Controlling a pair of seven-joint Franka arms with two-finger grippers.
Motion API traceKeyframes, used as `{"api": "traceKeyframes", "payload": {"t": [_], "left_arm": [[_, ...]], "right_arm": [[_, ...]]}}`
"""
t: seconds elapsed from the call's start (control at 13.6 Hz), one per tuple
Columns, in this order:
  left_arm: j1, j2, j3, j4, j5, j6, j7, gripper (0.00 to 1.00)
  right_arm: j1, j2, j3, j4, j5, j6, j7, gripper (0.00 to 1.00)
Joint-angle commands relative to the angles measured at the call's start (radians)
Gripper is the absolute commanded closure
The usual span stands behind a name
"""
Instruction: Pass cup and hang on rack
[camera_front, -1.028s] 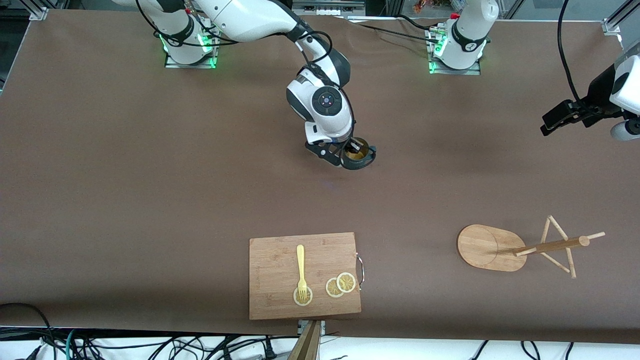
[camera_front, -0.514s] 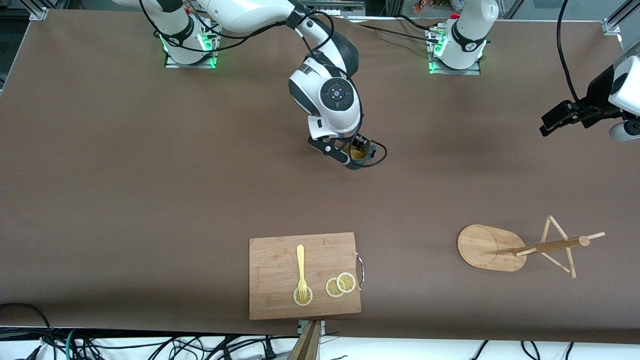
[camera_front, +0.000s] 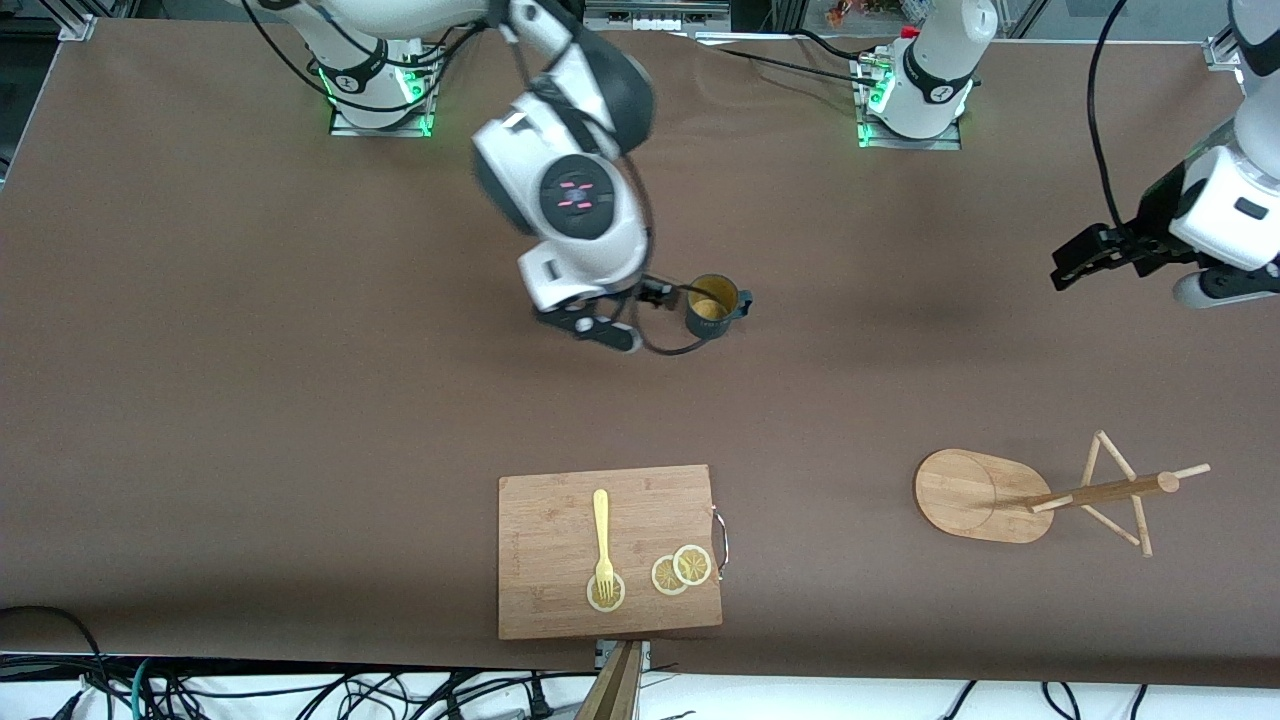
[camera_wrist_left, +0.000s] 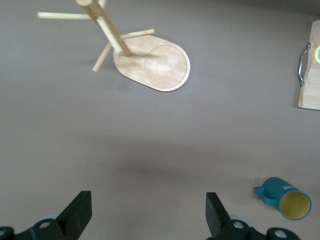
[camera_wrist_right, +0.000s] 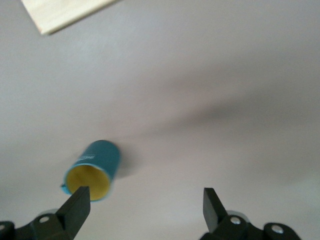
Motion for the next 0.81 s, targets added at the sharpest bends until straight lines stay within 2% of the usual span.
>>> {"api": "traceKeyframes", "payload": {"t": [0.0, 0.22, 0.37, 0.59, 0.73], "left_arm": [[0.001, 0.001, -0.015, -0.012, -0.003, -0.040, 0.011, 0.00], [0.012, 0.004, -0.015, -0.041, -0.003, -0.092, 0.011, 0.00], [0.029, -0.013, -0.015, -0.090, -0.003, -0.106, 0.108, 0.00], [0.049, -0.103, -0.015, -0.311, -0.009, 0.042, 0.193, 0.00], [0.049, -0.165, -0.017, -0.473, -0.055, 0.162, 0.206, 0.00]], "right_arm": [[-0.134, -0.085, 0.018, -0.022, -0.008, -0.121, -0.231, 0.00], [-0.275, -0.157, -0.019, -0.083, -0.074, -0.223, -0.470, 0.00], [-0.370, -0.208, -0.037, -0.133, -0.109, -0.229, -0.621, 0.00], [-0.537, -0.298, -0.037, -0.206, -0.132, -0.237, -0.895, 0.00], [-0.604, -0.375, -0.045, -0.246, -0.137, -0.237, -0.934, 0.00]]}}
